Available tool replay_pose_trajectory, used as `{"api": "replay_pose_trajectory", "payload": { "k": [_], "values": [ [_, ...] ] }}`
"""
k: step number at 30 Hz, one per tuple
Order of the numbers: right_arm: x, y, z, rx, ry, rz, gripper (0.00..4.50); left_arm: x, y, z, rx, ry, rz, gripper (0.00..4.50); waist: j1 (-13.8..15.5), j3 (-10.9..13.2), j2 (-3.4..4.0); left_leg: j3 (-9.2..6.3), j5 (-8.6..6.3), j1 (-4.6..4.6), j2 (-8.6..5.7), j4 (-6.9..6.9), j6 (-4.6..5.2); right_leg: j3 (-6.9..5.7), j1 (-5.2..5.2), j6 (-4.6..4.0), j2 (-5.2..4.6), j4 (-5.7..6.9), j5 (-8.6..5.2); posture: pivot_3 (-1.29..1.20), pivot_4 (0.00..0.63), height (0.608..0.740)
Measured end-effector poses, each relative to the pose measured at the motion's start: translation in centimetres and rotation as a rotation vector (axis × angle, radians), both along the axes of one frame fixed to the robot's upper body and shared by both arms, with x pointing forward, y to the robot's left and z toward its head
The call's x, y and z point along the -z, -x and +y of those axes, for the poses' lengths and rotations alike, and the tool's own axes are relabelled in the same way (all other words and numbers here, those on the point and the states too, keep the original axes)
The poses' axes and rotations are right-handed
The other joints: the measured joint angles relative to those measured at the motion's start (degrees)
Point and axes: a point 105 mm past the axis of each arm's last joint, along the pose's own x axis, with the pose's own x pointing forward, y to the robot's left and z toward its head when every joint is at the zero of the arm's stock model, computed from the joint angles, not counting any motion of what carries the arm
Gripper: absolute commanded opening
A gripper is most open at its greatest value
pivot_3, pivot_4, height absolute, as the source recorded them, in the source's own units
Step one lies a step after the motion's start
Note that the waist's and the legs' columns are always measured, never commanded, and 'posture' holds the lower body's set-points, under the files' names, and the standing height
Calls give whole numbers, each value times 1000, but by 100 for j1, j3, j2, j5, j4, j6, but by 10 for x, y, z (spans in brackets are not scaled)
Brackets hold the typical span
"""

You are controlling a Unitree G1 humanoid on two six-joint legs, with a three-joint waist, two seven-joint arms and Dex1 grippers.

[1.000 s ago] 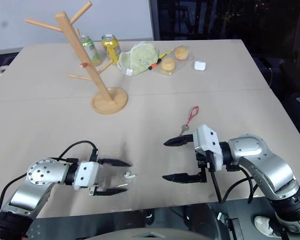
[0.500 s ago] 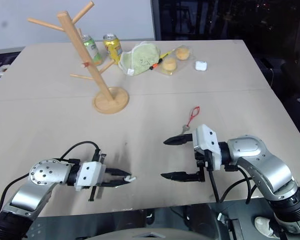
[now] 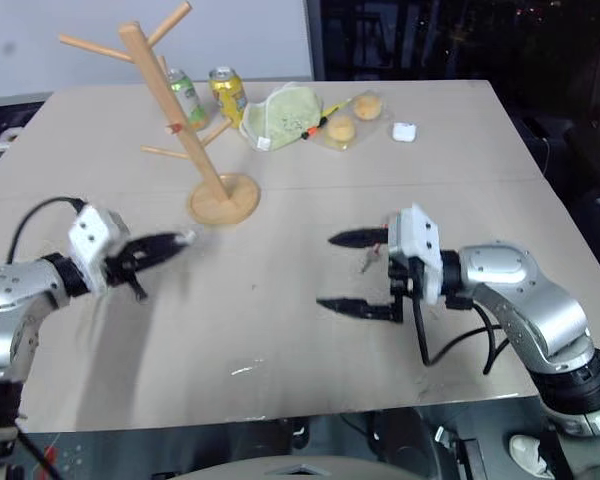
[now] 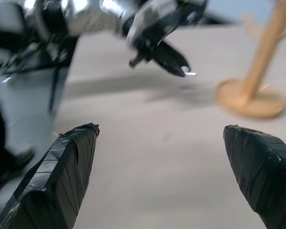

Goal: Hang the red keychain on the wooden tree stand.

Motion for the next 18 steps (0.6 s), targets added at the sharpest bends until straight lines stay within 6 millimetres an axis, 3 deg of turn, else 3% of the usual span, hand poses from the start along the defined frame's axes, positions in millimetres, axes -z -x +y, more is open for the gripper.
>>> {"api": "replay_pose_trajectory", "payload": {
  "k": [5, 9, 15, 16, 18],
  "values": [
    [0, -1, 10, 8, -28, 18, 4500, -16, -21, 55, -392, 81, -133, 236, -16, -3, -11, 7, 0, -4, -2, 0, 0, 3, 1, 4, -2, -5, 3, 0, 150, 740],
    [4, -5, 15, 20, -33, 25, 4500, 5, -22, 103, -721, 148, -138, 236, -20, -5, -15, 3, 0, 2, 0, 3, 0, 1, 1, 4, 2, 6, 4, 0, 150, 740],
    [5, -14, 15, 42, -29, 21, 4500, 28, -17, 130, -926, 218, -111, 236, -7, -15, -38, 3, 0, -3, 0, 8, 0, -1, 4, -4, 0, 3, 9, 0, 150, 740],
    [5, -15, 15, 44, -27, 17, 4500, 31, -16, 131, -941, 223, -106, 1305, -7, -17, -40, 3, 0, -2, 0, 8, 0, -1, 5, -14, -1, 2, 15, 0, 150, 740],
    [6, -17, 15, 51, -25, 15, 4500, 38, -15, 133, -967, 230, -88, 2093, -11, -19, -43, 3, 0, -2, 0, 8, -1, -1, 5, -15, -1, 2, 16, 0, 150, 740]
  ]
}}
